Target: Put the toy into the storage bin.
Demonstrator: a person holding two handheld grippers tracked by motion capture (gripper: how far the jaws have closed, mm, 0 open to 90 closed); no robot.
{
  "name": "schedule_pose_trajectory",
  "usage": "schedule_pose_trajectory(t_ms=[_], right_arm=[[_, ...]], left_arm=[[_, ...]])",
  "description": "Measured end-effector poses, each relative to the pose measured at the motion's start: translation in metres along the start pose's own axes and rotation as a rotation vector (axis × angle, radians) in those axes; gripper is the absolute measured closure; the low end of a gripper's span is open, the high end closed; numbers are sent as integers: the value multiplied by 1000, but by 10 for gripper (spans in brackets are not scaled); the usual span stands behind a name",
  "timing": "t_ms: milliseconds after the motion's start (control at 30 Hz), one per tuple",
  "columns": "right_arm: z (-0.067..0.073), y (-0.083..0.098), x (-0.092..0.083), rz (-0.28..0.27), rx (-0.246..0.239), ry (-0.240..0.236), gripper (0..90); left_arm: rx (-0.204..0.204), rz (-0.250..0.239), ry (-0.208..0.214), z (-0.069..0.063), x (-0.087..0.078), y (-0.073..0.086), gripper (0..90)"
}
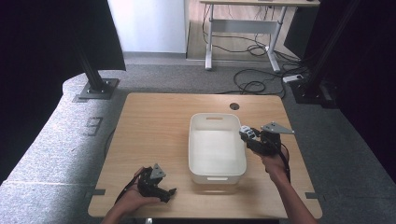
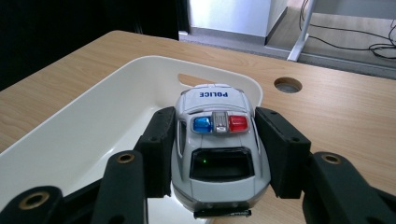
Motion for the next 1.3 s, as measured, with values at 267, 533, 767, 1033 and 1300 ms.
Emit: schedule_pose_trajectory(t_ms=[267,533,767,1033,1300], right_arm=[[4,0,1,-1,-6,-4,499],[8,0,2,3,-13,-10,499],[12,2,7,10,-20,-14,499],[17,3,10,14,-25,-19,499],[24,6,15,30,-42,-26,499]], left_arm=[[-2,-1,-1,0,0,0,0],[-2,-1,-1,0,0,0,0],[1,0,0,0,0,0,0],[-1,-1,0,0,0,0,0],[-1,-1,0,0,0,0,0]])
Point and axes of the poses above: each handheld gripper's, and its own axes: x roughly forward along the jaws, y roughly out of its underside, z roughly to its left, the point moved 7 cm from there along x, roughly forward along the jaws, and after that the axes turned 3 degrees about x, right-handed, at the moved point
